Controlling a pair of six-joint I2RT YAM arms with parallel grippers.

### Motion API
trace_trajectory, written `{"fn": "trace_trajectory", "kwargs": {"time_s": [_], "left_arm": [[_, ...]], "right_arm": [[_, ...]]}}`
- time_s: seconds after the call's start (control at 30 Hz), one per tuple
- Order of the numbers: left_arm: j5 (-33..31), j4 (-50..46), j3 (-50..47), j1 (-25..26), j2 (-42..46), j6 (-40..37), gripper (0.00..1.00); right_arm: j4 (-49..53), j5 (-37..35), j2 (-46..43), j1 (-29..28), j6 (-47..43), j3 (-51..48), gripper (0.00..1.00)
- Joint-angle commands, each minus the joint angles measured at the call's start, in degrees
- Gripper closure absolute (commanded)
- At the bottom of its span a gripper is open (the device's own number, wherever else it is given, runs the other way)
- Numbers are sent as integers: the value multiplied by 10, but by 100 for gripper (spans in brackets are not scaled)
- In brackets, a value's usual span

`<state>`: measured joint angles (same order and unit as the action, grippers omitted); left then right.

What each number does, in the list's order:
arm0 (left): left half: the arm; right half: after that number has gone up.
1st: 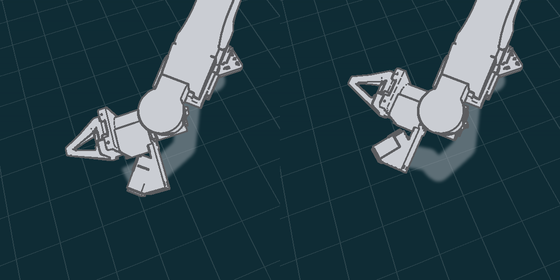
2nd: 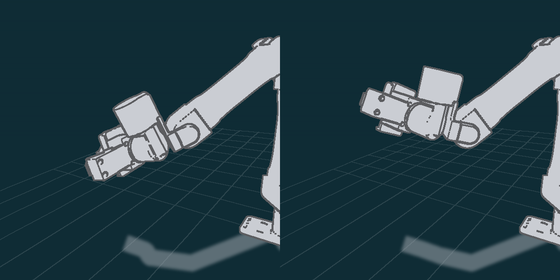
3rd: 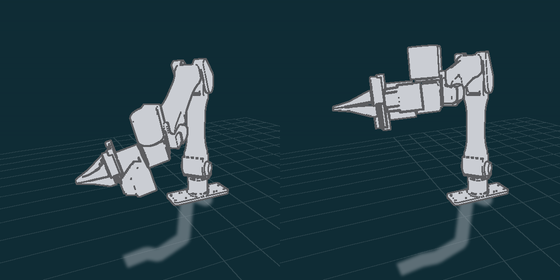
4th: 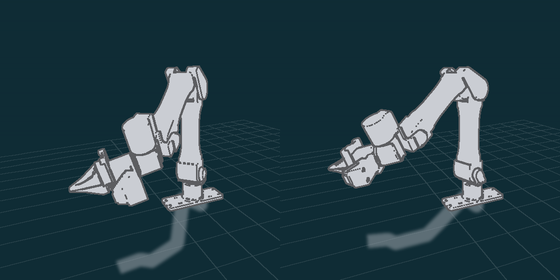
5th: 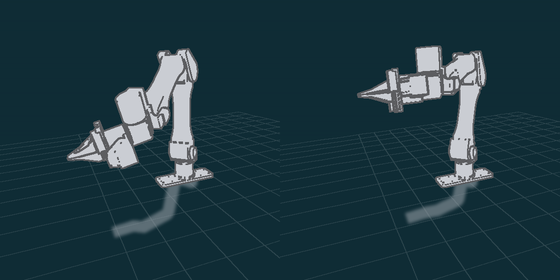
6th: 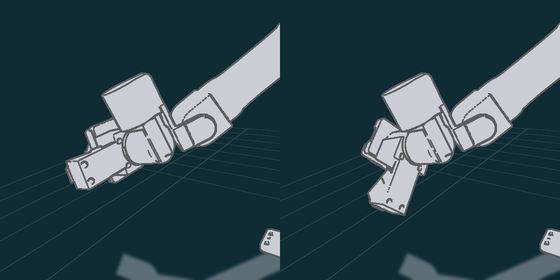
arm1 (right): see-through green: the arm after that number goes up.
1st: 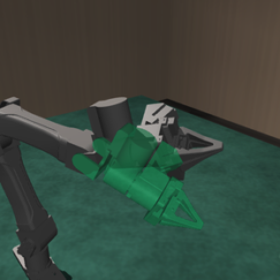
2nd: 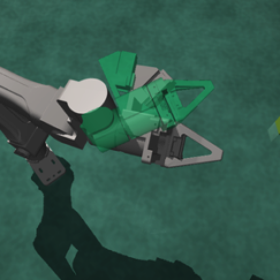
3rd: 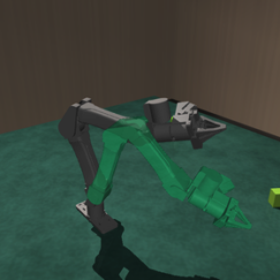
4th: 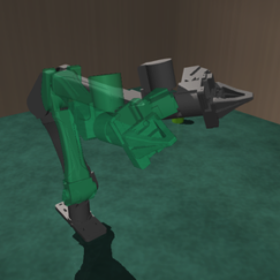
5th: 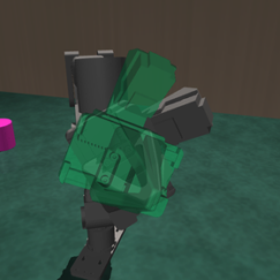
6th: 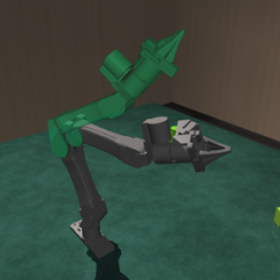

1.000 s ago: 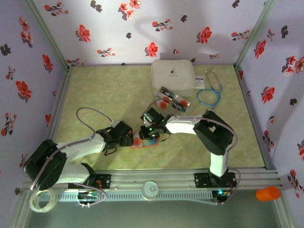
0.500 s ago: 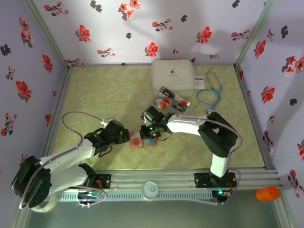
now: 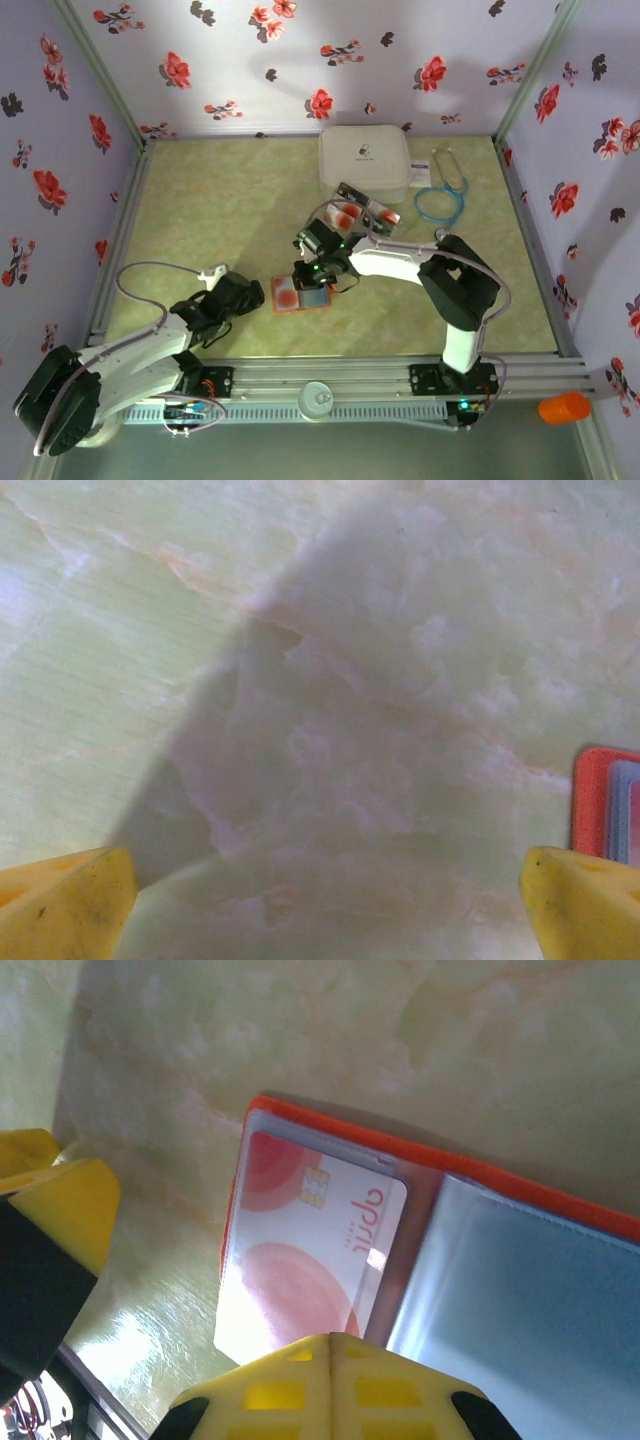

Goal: Put the credit cards into the card holder
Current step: Insert the credit card into the card slot.

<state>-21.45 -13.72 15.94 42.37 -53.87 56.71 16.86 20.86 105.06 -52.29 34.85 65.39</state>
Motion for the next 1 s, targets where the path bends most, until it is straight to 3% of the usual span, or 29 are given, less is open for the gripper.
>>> {"fn": "trace_trajectory", "kwargs": {"time_s": [0.0, 0.37, 0.57, 0.97], "left_arm": [[-2, 14, -11, -4, -5, 7, 0], [-4, -23, 37, -3, -5, -36, 0], [-4, -1, 70, -5, -42, -75, 0], [37, 55, 124, -7, -157, -124, 0]], "right_arm": [[13, 8, 21, -5, -10, 15, 93], [-20, 19, 65, -14, 9, 24, 94], [-1, 6, 29, -15, 6, 45, 91], [91, -147, -84, 2, -15, -1, 62]]}}
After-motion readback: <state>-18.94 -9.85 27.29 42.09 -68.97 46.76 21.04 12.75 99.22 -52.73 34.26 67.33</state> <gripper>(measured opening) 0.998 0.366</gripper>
